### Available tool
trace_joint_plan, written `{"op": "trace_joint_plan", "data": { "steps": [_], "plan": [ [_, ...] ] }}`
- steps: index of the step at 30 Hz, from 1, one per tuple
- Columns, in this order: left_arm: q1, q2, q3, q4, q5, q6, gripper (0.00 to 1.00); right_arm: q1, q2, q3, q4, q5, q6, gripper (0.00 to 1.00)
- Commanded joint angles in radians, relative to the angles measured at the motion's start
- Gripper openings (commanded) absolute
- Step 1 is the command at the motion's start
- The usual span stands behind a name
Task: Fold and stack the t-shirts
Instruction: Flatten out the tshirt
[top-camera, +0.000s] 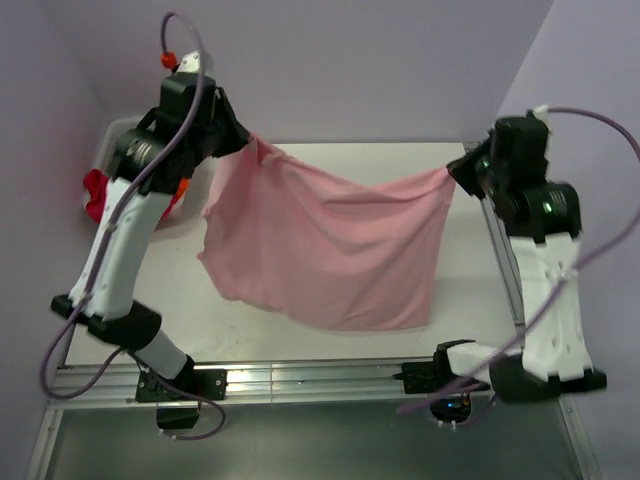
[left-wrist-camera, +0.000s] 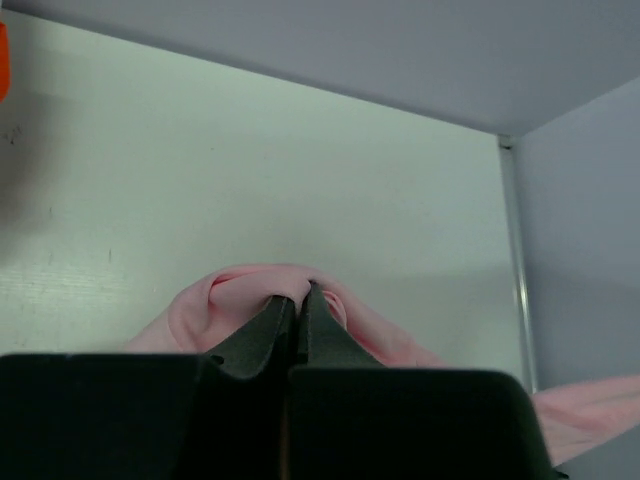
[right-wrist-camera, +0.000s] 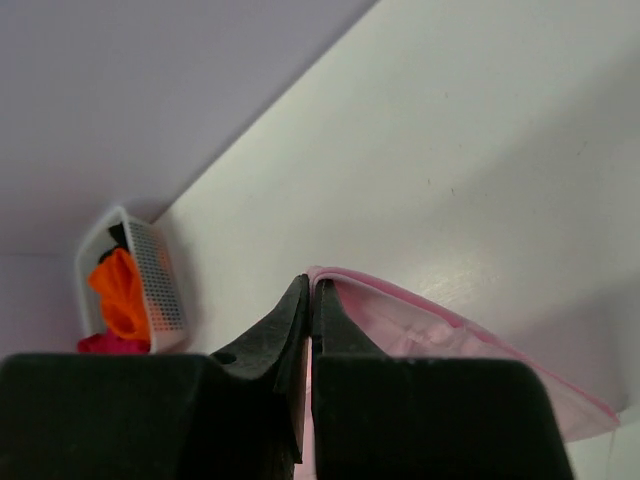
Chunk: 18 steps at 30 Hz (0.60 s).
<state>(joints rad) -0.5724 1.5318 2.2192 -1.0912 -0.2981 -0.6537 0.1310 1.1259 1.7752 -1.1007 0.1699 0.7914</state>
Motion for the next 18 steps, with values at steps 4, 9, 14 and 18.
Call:
{"op": "trace_joint_plan", "data": {
  "steps": [4,9,14,18],
  "plan": [
    [0.279,0.296,0.297,0.235,0.328,0.039,0.00,-0.086,0.399,0.366,0.104,-0.145,-0.035,0.00],
    [0.321,0.302,0.390,0.433,0.419,0.046,0.00,-0.119,0.641,0.906,0.054,-0.251,-0.028,0.00],
    [0.325,0.108,0.251,0.479,0.410,0.087,0.00,-0.197,0.327,0.487,0.333,-0.296,-0.006,0.00],
    [0.327,0.001,0.065,0.491,0.392,0.112,0.00,-0.211,0.217,0.313,0.266,-0.233,-0.057,0.00]
  ]
}}
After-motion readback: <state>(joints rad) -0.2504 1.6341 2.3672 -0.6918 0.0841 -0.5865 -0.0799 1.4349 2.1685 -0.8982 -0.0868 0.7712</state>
